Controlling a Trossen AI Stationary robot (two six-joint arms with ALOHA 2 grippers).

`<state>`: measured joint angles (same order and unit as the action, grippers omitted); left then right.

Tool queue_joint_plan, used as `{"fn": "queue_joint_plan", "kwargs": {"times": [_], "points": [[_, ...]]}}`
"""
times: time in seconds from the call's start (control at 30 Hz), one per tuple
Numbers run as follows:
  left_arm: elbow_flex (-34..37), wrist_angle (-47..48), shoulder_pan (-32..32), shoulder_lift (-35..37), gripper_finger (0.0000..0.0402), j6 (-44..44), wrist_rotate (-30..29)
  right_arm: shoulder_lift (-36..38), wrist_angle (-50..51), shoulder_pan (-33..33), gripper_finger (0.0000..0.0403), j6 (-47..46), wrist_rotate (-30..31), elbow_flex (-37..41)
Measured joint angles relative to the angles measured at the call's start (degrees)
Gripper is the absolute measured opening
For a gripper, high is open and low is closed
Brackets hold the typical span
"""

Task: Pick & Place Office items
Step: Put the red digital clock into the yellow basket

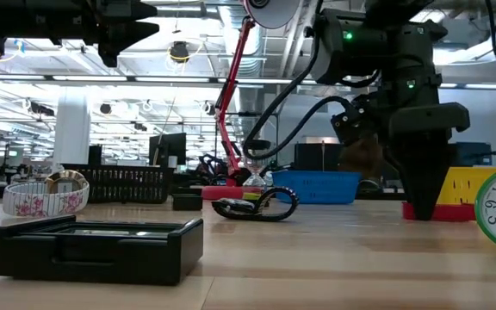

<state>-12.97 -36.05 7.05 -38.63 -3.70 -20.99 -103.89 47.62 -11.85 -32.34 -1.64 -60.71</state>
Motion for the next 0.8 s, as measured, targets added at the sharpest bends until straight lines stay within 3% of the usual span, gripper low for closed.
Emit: {"fn": "queue_joint_plan", "kwargs": {"times": [0.13,0.33,0.47,0.67,0.8], "points": [[0.0,0.0,0.0,0.0,0.0156,0.0,0.01,0.22,2.96,-0.02,0.017,2.54,1.05,-3.78],[-0.02,0.02,0.0,0.0,0.0156,0.0,0.01,0.23,12.43,-0.02,0.014,4.22,1.26,-9.03],[-0.02,0.02,0.0,0.0,0.0156,0.01,0.01,0.35,20.35,-0.07,0.0141,5.24,2.02,-13.57],[-0.02,0.03,0.0,0.0,0.0156,0.0,0.01,6.14,31.17,-0.72,0.0163,3.25,10.54,-15.28],[-0.03,0.07,0.0,-0.02,0.0156,0.0,0.04,13.8,33.24,-0.33,0.0154,0.45,15.31,-11.01]]}}
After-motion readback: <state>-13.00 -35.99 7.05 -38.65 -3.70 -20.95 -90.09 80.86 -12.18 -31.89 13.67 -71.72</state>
